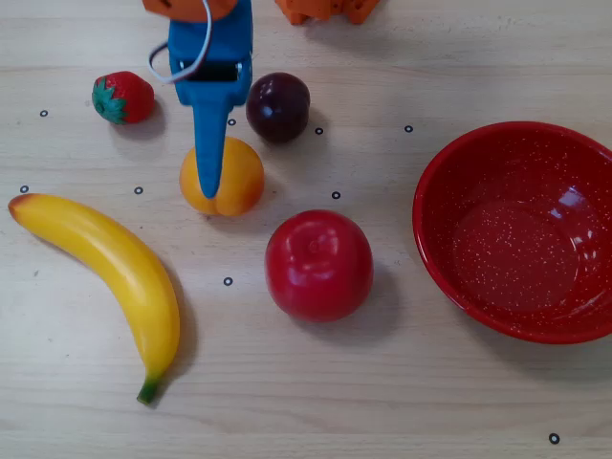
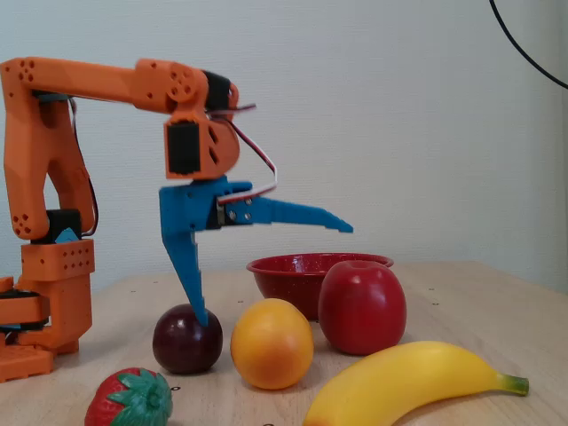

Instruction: Put the peach in the red bowl.

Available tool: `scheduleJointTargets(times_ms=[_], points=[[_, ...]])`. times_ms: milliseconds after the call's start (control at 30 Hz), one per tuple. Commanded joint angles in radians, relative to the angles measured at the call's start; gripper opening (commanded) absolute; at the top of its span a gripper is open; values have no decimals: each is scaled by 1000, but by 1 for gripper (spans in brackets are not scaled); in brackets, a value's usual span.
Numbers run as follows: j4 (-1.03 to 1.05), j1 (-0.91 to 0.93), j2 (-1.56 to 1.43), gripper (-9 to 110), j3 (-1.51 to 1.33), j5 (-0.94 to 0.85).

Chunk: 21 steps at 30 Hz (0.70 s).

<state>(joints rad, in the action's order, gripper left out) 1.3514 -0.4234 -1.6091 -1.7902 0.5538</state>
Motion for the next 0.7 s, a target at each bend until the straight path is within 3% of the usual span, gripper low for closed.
scheduleJointTargets(times_ms=[0, 667], points=[[-6, -23, -32, 78, 32, 32], [-147, -34, 80, 81, -15, 66]])
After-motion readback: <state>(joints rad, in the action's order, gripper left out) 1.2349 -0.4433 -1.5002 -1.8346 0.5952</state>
